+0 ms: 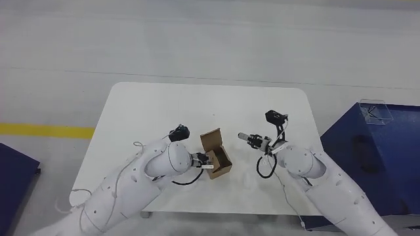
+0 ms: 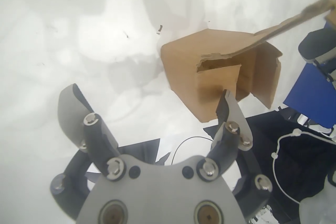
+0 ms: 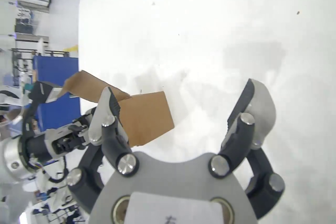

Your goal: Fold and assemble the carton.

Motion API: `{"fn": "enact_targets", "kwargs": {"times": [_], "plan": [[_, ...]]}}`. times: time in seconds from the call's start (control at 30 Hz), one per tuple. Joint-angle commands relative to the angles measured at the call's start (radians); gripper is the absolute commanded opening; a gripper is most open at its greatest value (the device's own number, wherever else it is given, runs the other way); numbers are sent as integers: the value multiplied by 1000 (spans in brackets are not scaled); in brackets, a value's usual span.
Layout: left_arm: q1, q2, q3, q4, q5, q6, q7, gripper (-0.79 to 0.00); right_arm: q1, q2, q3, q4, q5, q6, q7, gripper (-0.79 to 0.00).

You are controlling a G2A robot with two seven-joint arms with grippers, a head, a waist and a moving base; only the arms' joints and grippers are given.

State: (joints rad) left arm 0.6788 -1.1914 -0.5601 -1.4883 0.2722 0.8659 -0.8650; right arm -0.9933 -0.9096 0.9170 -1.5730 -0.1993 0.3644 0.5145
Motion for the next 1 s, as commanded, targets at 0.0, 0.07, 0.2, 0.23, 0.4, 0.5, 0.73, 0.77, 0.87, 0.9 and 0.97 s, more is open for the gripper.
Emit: {"fn": "enact_targets", "kwargs": {"times": [0.0, 0.07, 0.2, 0.23, 0.4, 0.5, 0.73, 0.77, 0.87, 0.9, 0.97], "plan": [[-10, -8, 13, 18, 4, 14, -5, 0, 5, -6, -24, -4, -47, -2, 2, 0], [-21, -17, 21, 37, 1, 22, -11, 0, 10, -12, -45, -6, -74, -12, 12, 0], [-31, -30, 27, 58, -5, 30, -6, 0, 20, -23, -77, -4, -110, -40, 51, 0], [-32, -32, 26, 61, -6, 32, -5, 0, 20, -26, -82, -3, -111, -46, 61, 0], [-31, -36, 17, 68, -7, 32, -3, 0, 30, -39, -104, 12, -140, -50, 87, 0], [-31, -36, 12, 73, -6, 25, -8, 0, 36, -49, -117, 24, -148, -49, 93, 0], [-37, -42, 8, 89, 2, 23, -18, 0, 47, -67, -129, 45, -158, -54, 111, 0], [-40, -43, 10, 93, 1, 24, -24, 0, 48, -69, -129, 48, -160, -55, 113, 0], [-47, -49, 15, 109, 4, 26, -32, 0, 49, -76, -131, 58, -161, -56, 116, 0], [-49, -51, 17, 112, 4, 26, -35, 0, 49, -78, -133, 61, -164, -58, 112, 0], [-52, -55, 20, 119, 3, 25, -37, 0, 46, -84, -138, 67, -166, -60, 108, 0]]}}
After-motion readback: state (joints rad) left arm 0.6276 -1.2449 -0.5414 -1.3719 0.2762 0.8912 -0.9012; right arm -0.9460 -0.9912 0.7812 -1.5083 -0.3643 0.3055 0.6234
